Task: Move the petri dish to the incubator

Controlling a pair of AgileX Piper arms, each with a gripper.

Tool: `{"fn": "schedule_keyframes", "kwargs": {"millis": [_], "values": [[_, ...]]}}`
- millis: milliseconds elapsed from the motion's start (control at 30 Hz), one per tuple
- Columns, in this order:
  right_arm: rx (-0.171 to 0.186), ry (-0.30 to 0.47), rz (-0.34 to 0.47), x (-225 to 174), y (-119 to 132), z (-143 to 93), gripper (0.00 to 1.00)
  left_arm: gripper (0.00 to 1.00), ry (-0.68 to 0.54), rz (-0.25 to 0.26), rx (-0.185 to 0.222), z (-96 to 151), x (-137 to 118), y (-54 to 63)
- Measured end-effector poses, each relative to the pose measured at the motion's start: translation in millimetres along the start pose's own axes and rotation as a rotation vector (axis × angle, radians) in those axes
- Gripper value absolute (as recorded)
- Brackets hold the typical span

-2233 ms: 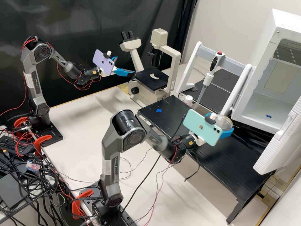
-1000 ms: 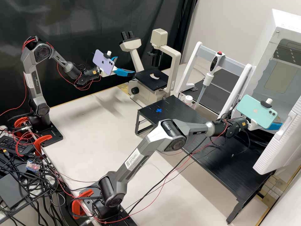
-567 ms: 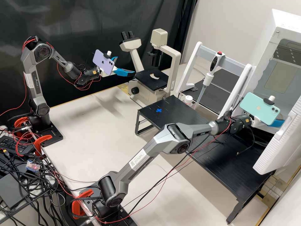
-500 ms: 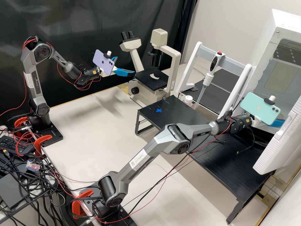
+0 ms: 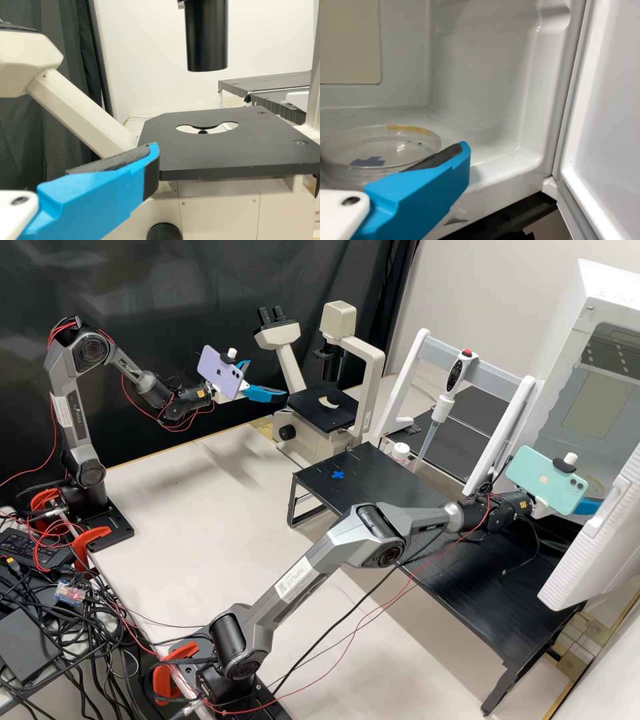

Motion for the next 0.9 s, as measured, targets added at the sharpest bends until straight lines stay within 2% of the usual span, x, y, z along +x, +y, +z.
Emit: {"fn": "schedule_keyframes", "kwargs": {"millis": [267, 533, 667, 767, 900], "values": [[-0.006, -0.004, 0.043, -36.7, 12.4, 10.6, 1.00, 1.00, 0.000, 0.000, 0.000, 0.0, 0.0, 0.0], [0.016, 0.017, 0.099, -90.2, 21.6, 25.5, 1.00, 1.00, 0.000, 0.000, 0.000, 0.0, 0.0, 0.0], [0.029, 0.030, 0.102, -125.5, 18.0, 34.3, 1.00, 1.00, 0.000, 0.000, 0.000, 0.0, 0.0, 0.0], [0.040, 0.070, 0.109, -154.9, 14.9, 33.5, 1.00, 1.00, 0.000, 0.000, 0.000, 0.0, 0.0, 0.0], [0.065, 0.205, 0.137, -209.6, 10.6, 18.3, 1.00, 1.00, 0.000, 0.000, 0.000, 0.0, 0.0, 0.0]]}}
